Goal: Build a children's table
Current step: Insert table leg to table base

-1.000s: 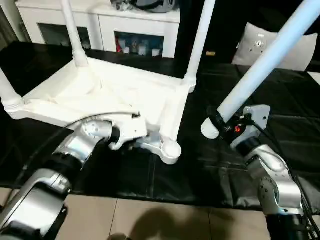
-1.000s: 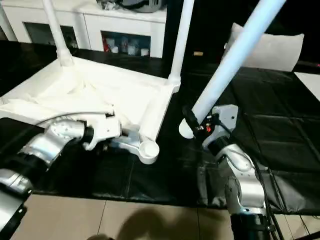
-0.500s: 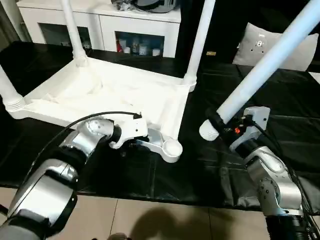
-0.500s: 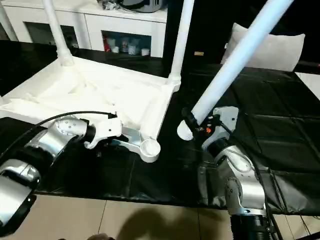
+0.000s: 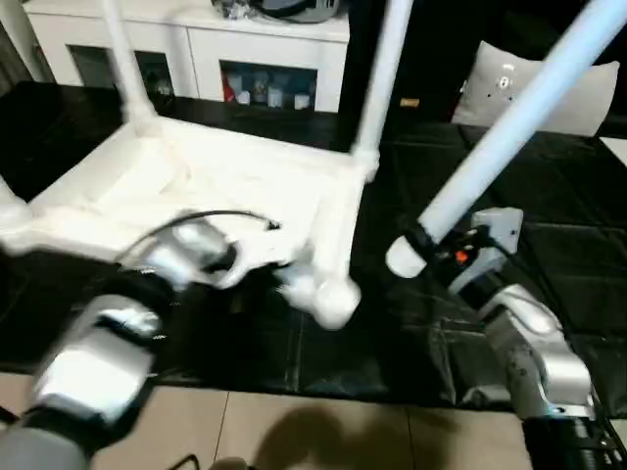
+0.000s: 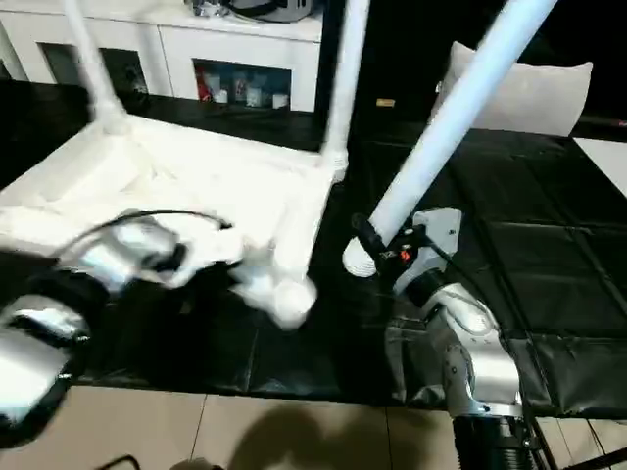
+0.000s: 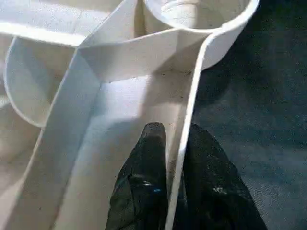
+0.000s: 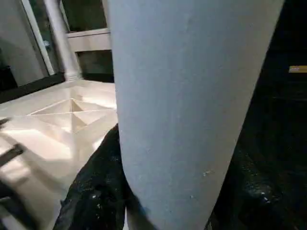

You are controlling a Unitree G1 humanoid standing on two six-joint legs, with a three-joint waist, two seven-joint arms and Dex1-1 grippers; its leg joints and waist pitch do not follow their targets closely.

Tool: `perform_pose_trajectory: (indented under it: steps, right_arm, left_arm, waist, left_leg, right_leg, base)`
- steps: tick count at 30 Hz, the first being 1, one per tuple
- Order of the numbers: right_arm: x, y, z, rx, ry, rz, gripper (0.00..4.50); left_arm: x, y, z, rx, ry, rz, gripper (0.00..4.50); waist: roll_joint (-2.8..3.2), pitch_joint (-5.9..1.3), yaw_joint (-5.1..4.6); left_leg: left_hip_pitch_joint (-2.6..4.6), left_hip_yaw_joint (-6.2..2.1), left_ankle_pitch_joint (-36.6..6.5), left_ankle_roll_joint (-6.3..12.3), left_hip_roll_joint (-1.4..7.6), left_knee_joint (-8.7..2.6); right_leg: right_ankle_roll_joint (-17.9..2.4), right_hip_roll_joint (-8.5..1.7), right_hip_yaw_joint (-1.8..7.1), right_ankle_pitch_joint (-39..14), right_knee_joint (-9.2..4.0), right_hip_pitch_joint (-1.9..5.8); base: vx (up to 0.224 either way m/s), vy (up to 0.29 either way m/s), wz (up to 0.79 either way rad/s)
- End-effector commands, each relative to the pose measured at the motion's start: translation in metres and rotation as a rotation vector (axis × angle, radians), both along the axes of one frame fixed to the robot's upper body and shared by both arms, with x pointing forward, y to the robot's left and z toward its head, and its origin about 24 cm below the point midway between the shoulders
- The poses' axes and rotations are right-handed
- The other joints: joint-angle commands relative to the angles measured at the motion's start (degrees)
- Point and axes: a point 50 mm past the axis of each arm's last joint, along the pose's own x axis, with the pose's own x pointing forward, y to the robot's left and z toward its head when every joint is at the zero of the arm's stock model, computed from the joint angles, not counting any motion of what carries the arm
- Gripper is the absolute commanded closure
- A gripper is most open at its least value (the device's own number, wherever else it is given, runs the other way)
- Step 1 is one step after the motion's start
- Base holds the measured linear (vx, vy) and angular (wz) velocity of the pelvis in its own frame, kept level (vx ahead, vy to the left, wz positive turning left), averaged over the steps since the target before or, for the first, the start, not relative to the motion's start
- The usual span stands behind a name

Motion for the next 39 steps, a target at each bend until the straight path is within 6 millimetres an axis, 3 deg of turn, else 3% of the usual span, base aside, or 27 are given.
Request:
perform_pose_trajectory:
  steps: [1, 7, 9, 12, 14, 15, 18, 20, 22, 24, 27, 33, 38, 39]
  right_arm:
    - [0.001, 0.001, 0.007, -0.006, -0.03, 0.014, 2.64]
    - [0.001, 0.004, 0.007, -0.012, -0.025, 0.031, 2.64]
    - [0.001, 0.005, 0.007, -0.018, -0.021, 0.041, 2.64]
    - [0.002, 0.006, 0.007, -0.02, -0.019, 0.047, 2.64]
    - [0.003, 0.006, 0.007, -0.028, -0.009, 0.062, 2.64]
    - [0.003, 0.007, 0.007, -0.032, -0.004, 0.076, 2.64]
    - [0.003, 0.009, 0.007, -0.042, 0.01, 0.11, 2.64]
    - [0.004, 0.011, 0.008, -0.047, 0.016, 0.132, 2.64]
    - [0.004, 0.012, 0.008, -0.052, 0.019, 0.15, 2.64]
    - [0.004, 0.014, 0.009, -0.053, 0.017, 0.161, 2.64]
    - [0.004, 0.015, 0.009, -0.056, 0.016, 0.174, 2.64]
    - [-0.001, 0.017, 0.007, -0.059, 0.031, 0.195, 2.64]
    - [-0.001, 0.017, 0.008, -0.06, 0.034, 0.201, 2.64]
    - [-0.001, 0.017, 0.008, -0.058, 0.037, 0.203, 2.64]
  left_arm:
    - [0.005, 0.004, -0.002, -0.092, 0.016, 0.203, 4.2]
    - [-0.005, -0.012, -0.016, -0.118, 0.025, 0.224, 4.38]
    - [-0.016, -0.028, -0.019, -0.181, -0.007, 0.159, 4.49]
    - [-0.023, -0.033, -0.019, -0.197, -0.046, 0.105, 4.5]
    - [-0.034, -0.036, -0.018, -0.206, -0.142, -0.014, 4.5]
    - [-0.035, -0.035, -0.018, -0.216, -0.127, 0.002, 4.5]
    - [-0.037, -0.037, -0.017, -0.254, -0.101, 0.068, 4.5]
    - [-0.036, -0.036, -0.017, -0.265, -0.103, 0.094, 4.5]
    - [-0.037, -0.034, -0.018, -0.263, -0.103, 0.118, 4.05]
    - [-0.039, -0.027, -0.022, -0.218, -0.112, 0.115, 3.94]
    - [-0.039, -0.015, -0.024, -0.163, -0.144, 0.124, 3.68]
    - [-0.035, -0.009, -0.018, -0.17, -0.137, 0.116, 3.57]
    - [-0.036, -0.007, -0.02, -0.142, -0.117, 0.082, 3.57]
    - [-0.036, -0.006, -0.021, -0.137, -0.11, 0.077, 3.57]
  waist:
    - [0.19, -3.74, 0.64]
    - [-0.09, -3.88, 0.4]
    - [-0.29, -3.74, 0.6]
    - [-0.1, -3.59, 0.89]
    - [-0.24, -3.59, 0.9]
    - [-0.15, -3.54, 0.87]
    - [-0.55, -3.36, 1.14]
    - [-0.44, -3.38, 1.27]
    - [-0.39, -3.48, 1.35]
    - [-0.34, -3.66, 1.39]
    - [-0.25, -3.59, 1.46]
    - [-0.26, -3.34, 1.45]
    - [-0.22, -3.44, 1.39]
    - [0.02, -3.43, 1.38]
  left_leg:
    - [0.74, -1.23, -9.42, 1.17, 3.37, -3.96]
    - [0.51, -1.16, -6.11, 3.53, 3.32, -3.67]
    - [0.53, -1.07, -6.48, 4.0, 3.43, -3.71]
    - [0.81, -0.97, -8.38, 3.28, 3.47, -3.86]
    - [0.46, -1.27, -8.88, 2.78, 3.7, -4.14]
    - [0.76, -1.11, -9.52, 2.39, 3.65, -4.18]
    - [0.7, -1.02, -10.18, 2.08, 3.43, -4.26]
    - [0.67, -1.1, -9.76, 1.88, 3.46, -4.25]
    - [0.63, -1.13, -8.94, 1.88, 3.49, -4.26]
    - [0.52, -1.1, -7.62, 2.24, 3.43, -4.09]
    - [0.56, -1.11, -8.04, 2.28, 3.4, -4.19]
    - [0.75, -1.2, -11.39, 0.71, 3.41, -4.5]
    - [0.76, -1.22, -11.03, 0.48, 3.47, -4.52]
    - [0.74, -1.19, -10.85, 0.52, 3.39, -4.48]
  right_leg:
    - [-14.06, -6.27, 3.1, -3.36, -4.07, 3.22]
    - [-14.37, -6.1, 3.06, 0.07, -3.85, 3.26]
    - [-14.04, -6.16, 3.06, -1.96, -4.12, 3.15]
    - [-12.76, -5.99, 3.08, -6.28, -4.57, 2.65]
    - [-11.6, -6.19, 3.15, -7.32, -4.55, 2.84]
    - [-11.03, -5.93, 3.14, -8.26, -4.59, 2.55]
    - [-10.0, -6.01, 3.14, -11.43, -4.92, 2.42]
    - [-9.4, -6.02, 3.18, -11.95, -4.9, 2.33]
    - [-9.33, -5.96, 3.17, -10.41, -4.7, 2.33]
    - [-9.87, -5.98, 3.14, -7.07, -4.39, 2.41]
    - [-9.74, -5.82, 3.14, -6.58, -4.47, 2.33]
    - [-8.16, -5.99, 3.24, -13.26, -5.15, 2.15]
    - [-8.26, -5.93, 3.28, -11.58, -4.94, 2.07]
    - [-8.46, -5.88, 3.29, -10.8, -4.98, 2.06]
  base:
    - [0.0, 0.0, 0.0]
    - [0.0, 0.0, 0.0]
    - [0.0, 0.0, 0.0]
    - [0.0, 0.0, 0.0]
    - [0.0, 0.0, 0.0]
    - [0.0, 0.0, 0.0]
    - [0.0, 0.0, 0.0]
    - [0.0, 0.0, 0.0]
    - [0.0, 0.0, 0.0]
    - [0.0, 0.0, 0.0]
    - [0.0, 0.0, 0.0]
    - [0.0, 0.0, 0.0]
    - [0.0, 0.0, 0.0]
    - [0.0, 0.0, 0.0]
